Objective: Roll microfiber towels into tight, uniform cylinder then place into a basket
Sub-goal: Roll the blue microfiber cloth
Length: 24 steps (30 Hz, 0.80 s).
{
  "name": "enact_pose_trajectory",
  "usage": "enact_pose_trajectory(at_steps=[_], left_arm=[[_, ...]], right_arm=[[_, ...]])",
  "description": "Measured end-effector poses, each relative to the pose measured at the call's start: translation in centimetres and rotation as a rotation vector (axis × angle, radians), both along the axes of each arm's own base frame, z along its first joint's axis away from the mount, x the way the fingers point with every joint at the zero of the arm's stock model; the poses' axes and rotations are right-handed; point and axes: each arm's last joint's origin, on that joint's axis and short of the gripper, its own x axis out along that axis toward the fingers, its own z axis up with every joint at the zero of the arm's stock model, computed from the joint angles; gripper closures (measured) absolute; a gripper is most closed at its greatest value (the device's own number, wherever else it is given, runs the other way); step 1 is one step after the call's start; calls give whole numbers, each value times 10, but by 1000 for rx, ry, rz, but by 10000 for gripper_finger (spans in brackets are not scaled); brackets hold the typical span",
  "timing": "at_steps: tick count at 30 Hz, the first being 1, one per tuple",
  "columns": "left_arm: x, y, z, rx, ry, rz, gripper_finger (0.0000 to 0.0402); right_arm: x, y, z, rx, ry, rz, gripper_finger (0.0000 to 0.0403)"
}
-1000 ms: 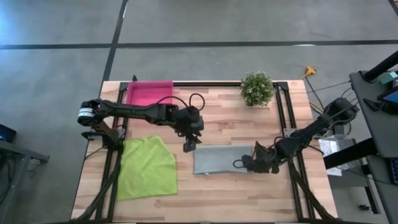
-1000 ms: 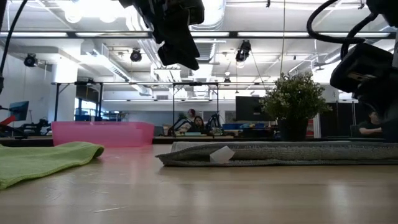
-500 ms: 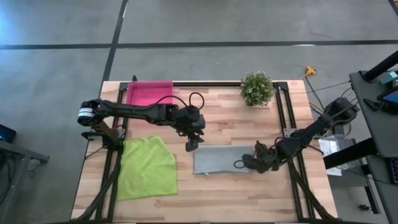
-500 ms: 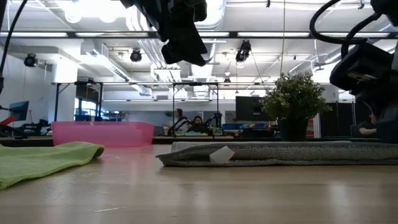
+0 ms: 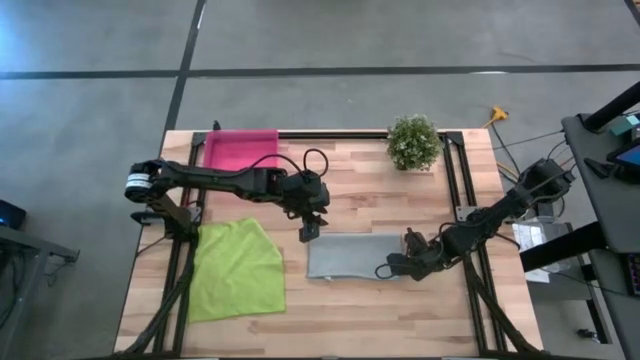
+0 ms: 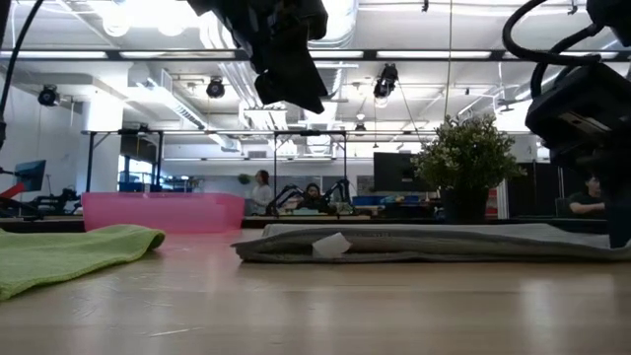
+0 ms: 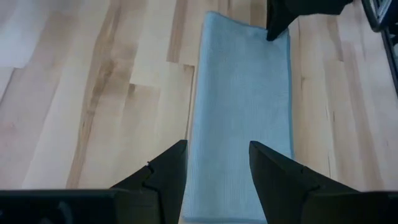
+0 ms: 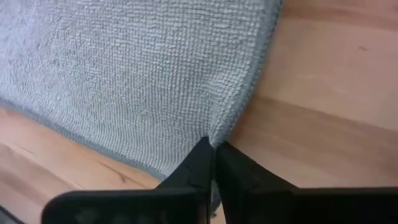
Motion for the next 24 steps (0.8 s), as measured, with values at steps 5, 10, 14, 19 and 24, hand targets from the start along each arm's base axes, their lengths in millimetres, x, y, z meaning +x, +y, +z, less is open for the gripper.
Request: enact_pose_trajectory(at_steps=[5,10,14,19,24], left_arm=[[3,6,6,4,-53,15,245],[10,22,20,-41,-181,1,245],[15,46,21,-220,-303,-149,245],[31,85,-4,-526,-327,-266,245],[52,108,-19,-731,-413,-334,245]], right_arm=[[6,2,10,-71,-58,110,394],[16,8,45,-181,-31,260,394],[23,11,80,-326,16,453,394],[35,16,118,-458,-48,692,394],[40,12,157,-527,-47,761,394]])
